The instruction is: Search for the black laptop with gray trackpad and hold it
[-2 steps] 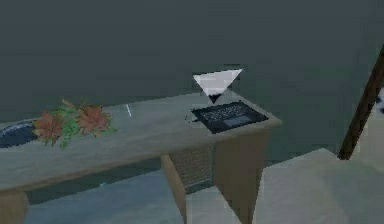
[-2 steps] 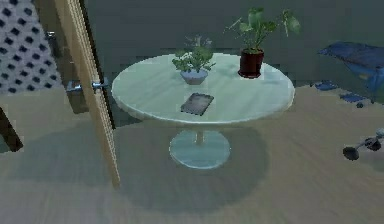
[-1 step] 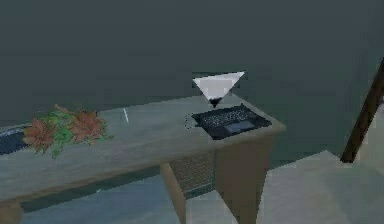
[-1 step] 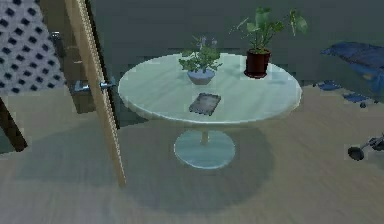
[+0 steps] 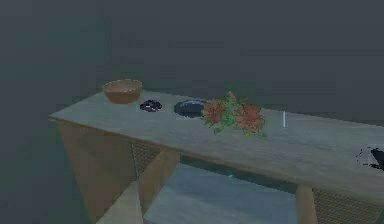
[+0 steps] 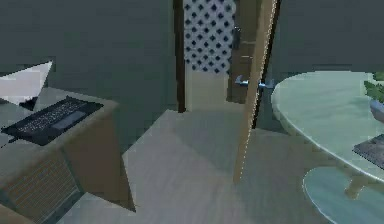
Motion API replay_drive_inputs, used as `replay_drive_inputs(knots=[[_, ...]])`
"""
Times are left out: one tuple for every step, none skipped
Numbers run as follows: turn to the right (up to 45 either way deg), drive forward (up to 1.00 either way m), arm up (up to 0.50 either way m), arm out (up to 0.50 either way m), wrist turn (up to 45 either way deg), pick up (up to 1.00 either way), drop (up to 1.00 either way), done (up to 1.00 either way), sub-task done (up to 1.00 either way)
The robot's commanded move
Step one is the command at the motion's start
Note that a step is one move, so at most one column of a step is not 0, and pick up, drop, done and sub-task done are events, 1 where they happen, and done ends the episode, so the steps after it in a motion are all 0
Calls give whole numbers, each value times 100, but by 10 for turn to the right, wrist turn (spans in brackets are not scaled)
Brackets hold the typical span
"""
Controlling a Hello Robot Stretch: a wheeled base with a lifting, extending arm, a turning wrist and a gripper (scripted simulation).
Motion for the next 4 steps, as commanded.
replay_drive_inputs(knots=[[-300,0,0,0,0,0,0,0,0],[0,0,50,0,0,0,0,0,0],[0,0,38,0,0,0,0,0,0],[0,0,0,44,0,0,0,0,0]])
